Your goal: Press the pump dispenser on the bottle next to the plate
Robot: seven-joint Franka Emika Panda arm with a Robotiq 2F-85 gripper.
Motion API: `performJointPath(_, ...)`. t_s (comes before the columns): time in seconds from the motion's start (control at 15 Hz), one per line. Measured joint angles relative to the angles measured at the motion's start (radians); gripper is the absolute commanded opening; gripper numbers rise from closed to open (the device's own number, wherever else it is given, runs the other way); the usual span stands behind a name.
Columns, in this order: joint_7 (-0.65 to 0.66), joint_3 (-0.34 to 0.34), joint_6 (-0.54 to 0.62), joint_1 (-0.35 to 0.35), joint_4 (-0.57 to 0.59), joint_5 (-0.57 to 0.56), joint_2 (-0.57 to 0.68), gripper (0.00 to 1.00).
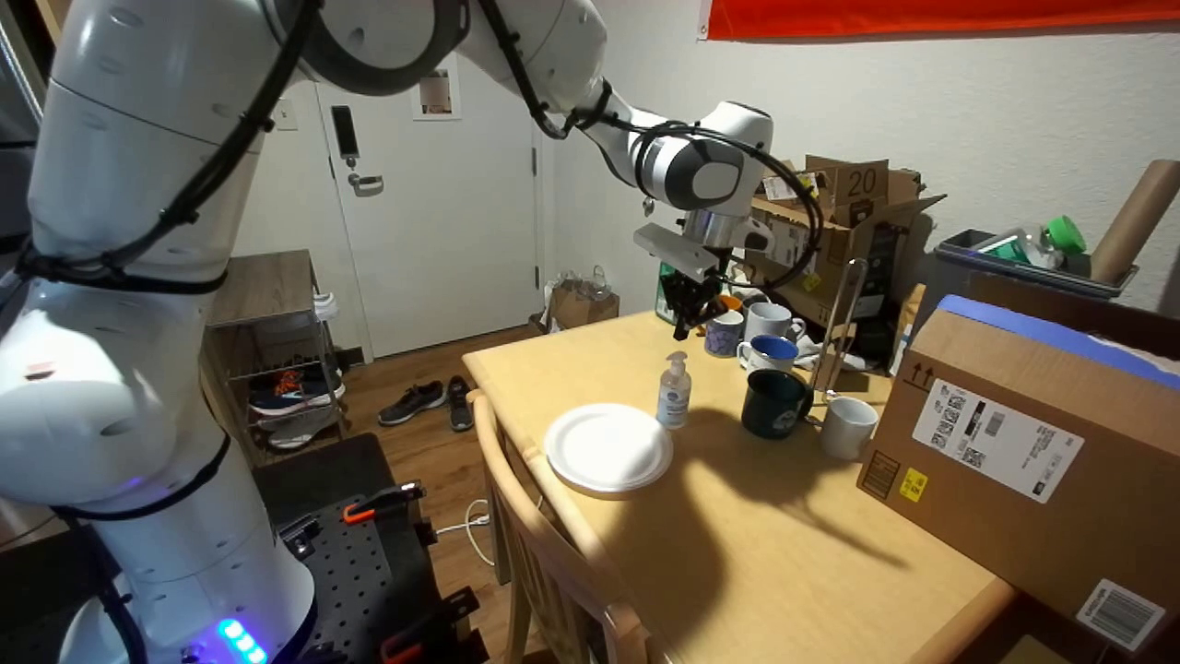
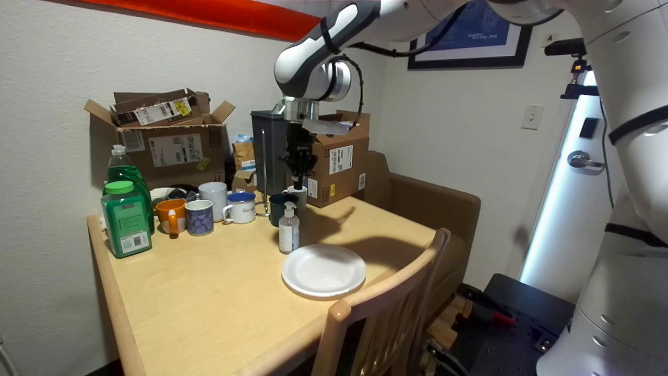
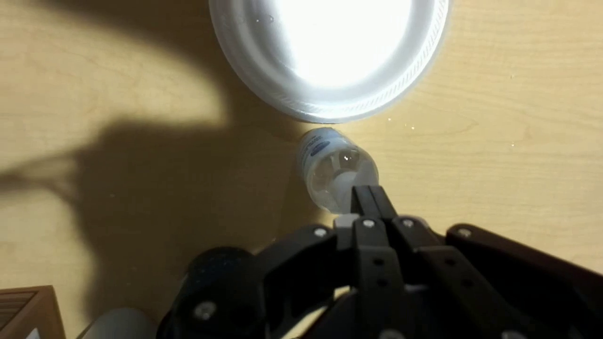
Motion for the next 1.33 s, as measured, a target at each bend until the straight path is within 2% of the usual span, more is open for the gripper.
performJointPath(0.27, 0.026, 0.000, -0.001, 0.009, 0.001, -0.031, 0.002, 0.00)
performJointPath(1.33, 0.017, 0.017, -0.001, 0.013, 0.040, -0.021, 0.051, 0.00)
